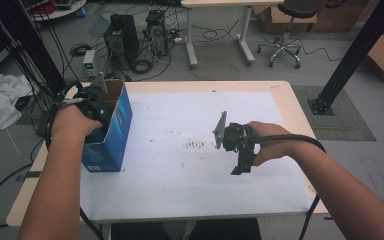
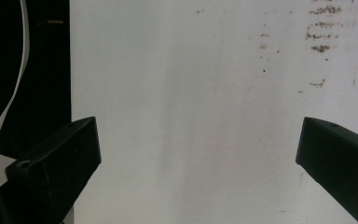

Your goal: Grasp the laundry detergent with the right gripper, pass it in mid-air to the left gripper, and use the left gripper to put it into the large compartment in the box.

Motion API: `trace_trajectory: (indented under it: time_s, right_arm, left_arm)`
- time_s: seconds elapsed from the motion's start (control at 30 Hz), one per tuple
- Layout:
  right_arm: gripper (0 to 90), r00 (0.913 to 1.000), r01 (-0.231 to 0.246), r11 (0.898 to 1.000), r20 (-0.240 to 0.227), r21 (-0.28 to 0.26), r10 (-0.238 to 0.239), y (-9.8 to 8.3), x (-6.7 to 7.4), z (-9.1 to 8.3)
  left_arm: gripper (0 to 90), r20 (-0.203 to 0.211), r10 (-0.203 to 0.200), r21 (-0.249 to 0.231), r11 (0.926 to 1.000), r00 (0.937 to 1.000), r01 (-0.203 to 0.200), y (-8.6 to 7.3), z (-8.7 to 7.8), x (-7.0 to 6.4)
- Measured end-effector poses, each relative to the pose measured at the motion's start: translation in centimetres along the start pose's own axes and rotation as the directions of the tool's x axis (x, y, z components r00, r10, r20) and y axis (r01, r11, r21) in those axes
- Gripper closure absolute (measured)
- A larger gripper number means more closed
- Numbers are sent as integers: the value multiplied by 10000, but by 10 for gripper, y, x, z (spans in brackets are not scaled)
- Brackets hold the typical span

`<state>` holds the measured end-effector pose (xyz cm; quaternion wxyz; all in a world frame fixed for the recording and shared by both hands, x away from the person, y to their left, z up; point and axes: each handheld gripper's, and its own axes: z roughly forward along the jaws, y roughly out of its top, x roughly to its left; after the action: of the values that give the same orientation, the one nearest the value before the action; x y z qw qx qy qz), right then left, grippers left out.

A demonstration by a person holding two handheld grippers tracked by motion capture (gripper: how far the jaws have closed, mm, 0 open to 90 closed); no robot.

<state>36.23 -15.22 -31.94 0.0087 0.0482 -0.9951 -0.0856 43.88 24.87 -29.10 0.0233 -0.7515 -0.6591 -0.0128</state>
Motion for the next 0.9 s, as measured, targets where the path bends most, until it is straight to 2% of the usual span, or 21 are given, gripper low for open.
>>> trace_trajectory:
  time_s: [0.2,0.3,0.37,0.6,0.7,0.9]
  right_arm:
    - [0,10000,-24,10000,14,20,24,0,-1,0]
    - [0,10000,-18,10000,44,0,18,0,-1,-1]
    - [0,10000,-17,10000,62,0,17,0,0,-1]
    - [0,10000,-25,10000,62,-27,25,0,1,-1]
    - [0,10000,-6,10000,56,-15,6,-1,1,0]
    - [0,10000,-41,10000,82,-42,41,-2,1,1]
  left_arm:
    - [385,88,-34,176,9998,10000,33,-2,0,1]
    - [380,148,-7,94,10000,9999,5,-2,0,1]
    - [340,317,28,-43,10000,9995,-27,-2,-1,1]
    - [326,130,99,-2,10000,9999,-99,-2,-2,-2]
    - [331,-31,179,-103,9998,9998,-179,-2,-5,-2]
    - [329,-71,155,-265,9995,9999,-157,-5,-12,-3]
